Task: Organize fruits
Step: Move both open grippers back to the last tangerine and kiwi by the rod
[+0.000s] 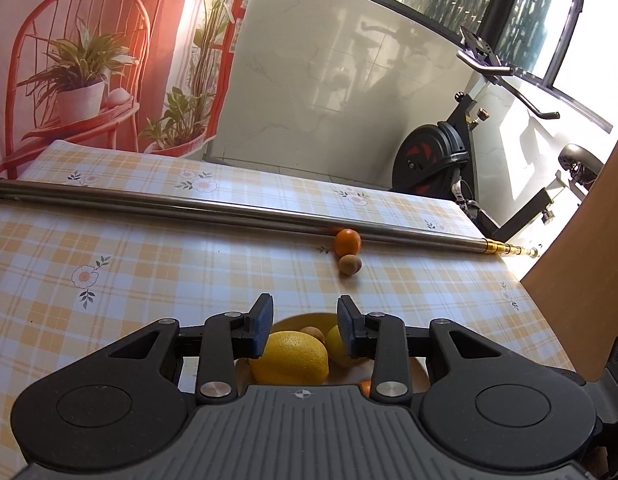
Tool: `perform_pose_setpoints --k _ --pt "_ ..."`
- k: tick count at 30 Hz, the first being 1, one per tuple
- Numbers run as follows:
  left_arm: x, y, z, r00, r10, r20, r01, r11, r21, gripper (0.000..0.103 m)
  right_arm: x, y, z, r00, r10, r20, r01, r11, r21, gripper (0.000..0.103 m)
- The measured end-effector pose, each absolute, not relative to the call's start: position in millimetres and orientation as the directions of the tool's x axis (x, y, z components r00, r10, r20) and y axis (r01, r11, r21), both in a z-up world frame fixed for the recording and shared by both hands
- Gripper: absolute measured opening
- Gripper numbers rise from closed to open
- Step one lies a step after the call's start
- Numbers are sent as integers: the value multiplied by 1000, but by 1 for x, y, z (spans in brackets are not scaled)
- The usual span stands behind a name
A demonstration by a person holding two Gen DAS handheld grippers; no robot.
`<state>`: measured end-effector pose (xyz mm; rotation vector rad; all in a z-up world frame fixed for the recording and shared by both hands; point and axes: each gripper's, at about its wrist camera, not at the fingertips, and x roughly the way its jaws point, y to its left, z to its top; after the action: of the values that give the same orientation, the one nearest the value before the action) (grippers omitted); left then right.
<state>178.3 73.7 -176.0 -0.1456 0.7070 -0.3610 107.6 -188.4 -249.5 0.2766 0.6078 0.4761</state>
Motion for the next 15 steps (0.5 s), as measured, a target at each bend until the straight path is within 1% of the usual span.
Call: perform_pose_setpoints --k 8,15 --pt "189 84 -151 768 -299 -566 230 954 -192 37 130 -218 -234 789 417 -452 -293 901 319 31" --pt "194 89 -132 826 -222 -517 182 975 -129 37 158 -227 -220 827 372 -421 -289 924 250 31"
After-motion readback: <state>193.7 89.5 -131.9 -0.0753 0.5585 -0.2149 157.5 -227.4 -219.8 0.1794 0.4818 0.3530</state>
